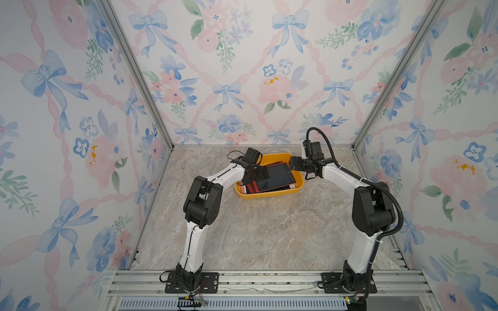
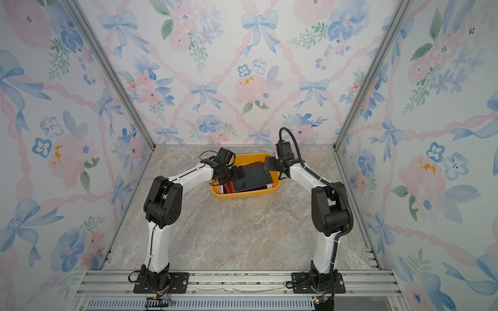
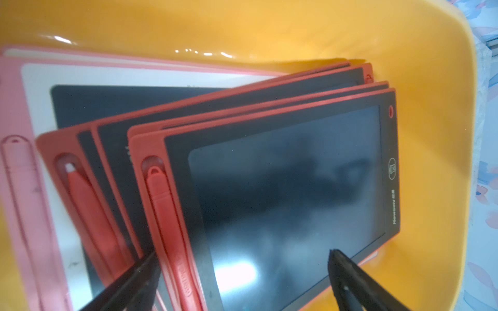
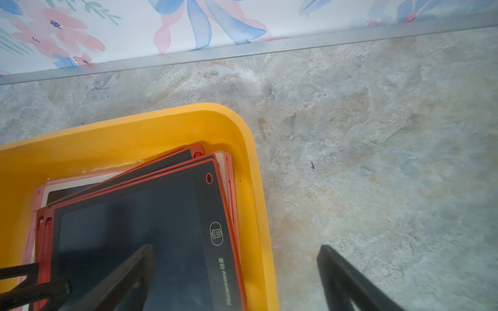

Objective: Take out the writing tablet from the storage box
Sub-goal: Pick up the writing tablet from the storage box.

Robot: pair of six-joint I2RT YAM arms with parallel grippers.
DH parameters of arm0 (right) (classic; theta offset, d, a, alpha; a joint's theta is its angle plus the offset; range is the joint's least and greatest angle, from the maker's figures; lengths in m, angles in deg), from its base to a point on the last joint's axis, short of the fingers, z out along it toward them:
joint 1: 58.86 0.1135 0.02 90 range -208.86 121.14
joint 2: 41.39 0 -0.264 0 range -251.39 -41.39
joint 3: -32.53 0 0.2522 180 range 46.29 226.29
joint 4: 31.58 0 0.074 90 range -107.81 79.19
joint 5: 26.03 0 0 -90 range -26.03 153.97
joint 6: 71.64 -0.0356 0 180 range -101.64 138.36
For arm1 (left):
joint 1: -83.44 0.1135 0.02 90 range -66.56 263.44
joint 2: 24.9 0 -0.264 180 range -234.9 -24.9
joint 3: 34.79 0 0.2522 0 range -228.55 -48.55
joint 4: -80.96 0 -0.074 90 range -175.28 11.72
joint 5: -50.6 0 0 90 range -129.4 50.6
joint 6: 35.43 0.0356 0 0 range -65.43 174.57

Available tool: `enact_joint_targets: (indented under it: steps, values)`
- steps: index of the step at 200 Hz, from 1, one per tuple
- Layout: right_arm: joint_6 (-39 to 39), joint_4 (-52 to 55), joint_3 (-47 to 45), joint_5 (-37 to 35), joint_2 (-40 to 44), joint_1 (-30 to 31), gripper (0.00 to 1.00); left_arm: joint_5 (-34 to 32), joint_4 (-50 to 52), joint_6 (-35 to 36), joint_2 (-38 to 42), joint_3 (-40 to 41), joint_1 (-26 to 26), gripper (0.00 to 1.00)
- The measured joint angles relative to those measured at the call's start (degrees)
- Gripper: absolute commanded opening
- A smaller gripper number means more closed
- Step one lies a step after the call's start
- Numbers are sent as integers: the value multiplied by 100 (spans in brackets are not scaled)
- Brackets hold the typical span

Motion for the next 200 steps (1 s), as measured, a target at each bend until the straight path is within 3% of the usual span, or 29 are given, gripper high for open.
enact_joint_targets:
  steps: [76,159,200]
  values:
    - [-415,-289,-216,820,-90,20,97,385,-1060,-284,188,629,-13,98]
    - [-459,-365,-212,955,-352,144,97,1189,-2747,-623,409,1589,74,98]
    - [-378,-133,-284,616,-208,144,97,1357,-2905,-708,518,1784,37,98]
